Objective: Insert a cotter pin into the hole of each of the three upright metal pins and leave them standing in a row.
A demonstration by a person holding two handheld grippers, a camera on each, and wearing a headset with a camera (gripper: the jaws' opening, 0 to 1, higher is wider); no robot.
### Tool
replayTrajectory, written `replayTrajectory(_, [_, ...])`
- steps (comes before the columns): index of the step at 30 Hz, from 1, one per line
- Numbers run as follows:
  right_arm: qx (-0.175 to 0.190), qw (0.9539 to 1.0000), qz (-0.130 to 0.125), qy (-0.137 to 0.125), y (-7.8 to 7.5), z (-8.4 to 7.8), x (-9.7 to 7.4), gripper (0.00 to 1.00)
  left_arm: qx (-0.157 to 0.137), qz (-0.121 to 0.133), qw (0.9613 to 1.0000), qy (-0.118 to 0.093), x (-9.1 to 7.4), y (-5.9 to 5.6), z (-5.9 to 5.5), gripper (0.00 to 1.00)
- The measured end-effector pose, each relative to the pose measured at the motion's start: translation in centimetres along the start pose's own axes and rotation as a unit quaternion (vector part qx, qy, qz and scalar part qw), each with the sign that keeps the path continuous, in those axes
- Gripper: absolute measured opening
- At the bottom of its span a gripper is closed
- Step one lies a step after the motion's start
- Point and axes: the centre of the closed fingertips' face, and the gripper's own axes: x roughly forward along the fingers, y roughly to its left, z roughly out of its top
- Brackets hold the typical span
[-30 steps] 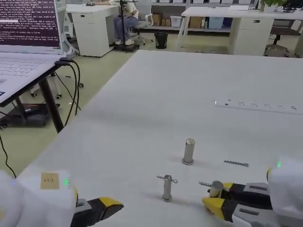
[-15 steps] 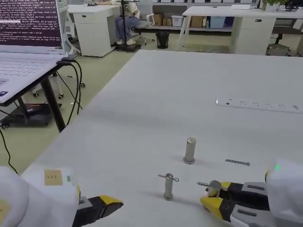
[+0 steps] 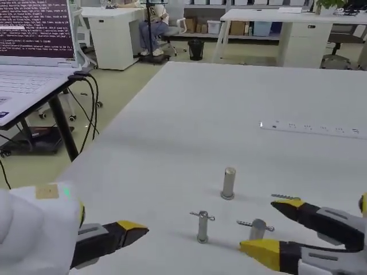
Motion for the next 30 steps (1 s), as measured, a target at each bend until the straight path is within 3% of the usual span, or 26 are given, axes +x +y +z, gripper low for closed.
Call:
replayTrajectory(4, [0.019,0.9995,-0.004,-0.025,0.0,1.6,-1.9,0.80,-0.010,-0.008,0.9993,-0.036,-0.4,-0.2,1.9,0.97])
replayTrajectory(7, [0.034,0.9983,-0.005,-0.047,0.2,2.8,-3.1,0.87,-0.008,-0.008,0.9989,-0.045,-0.6,-0.2,2.8,0.97])
replayTrajectory(10, [0.043,0.9978,-0.010,-0.048,0.4,3.1,-4.3,0.89,-0.005,-0.005,0.9987,-0.050,-0.6,0.0,3.4,0.97])
replayTrajectory(16, [0.052,0.9975,-0.034,-0.033,0.7,2.5,-5.9,0.98,0.005,-0.003,0.9990,-0.045,-0.5,0.5,3.8,0.97])
replayTrajectory(25, [0.041,0.9970,-0.064,-0.013,1.5,1.4,-7.8,0.98,0.017,0.000,0.9992,-0.035,-0.1,1.7,4.5,0.97])
replayTrajectory(30, [0.052,0.9957,-0.074,-0.019,1.5,1.3,-8.7,0.98,0.028,0.007,0.9991,-0.030,0.4,2.9,5.3,0.97])
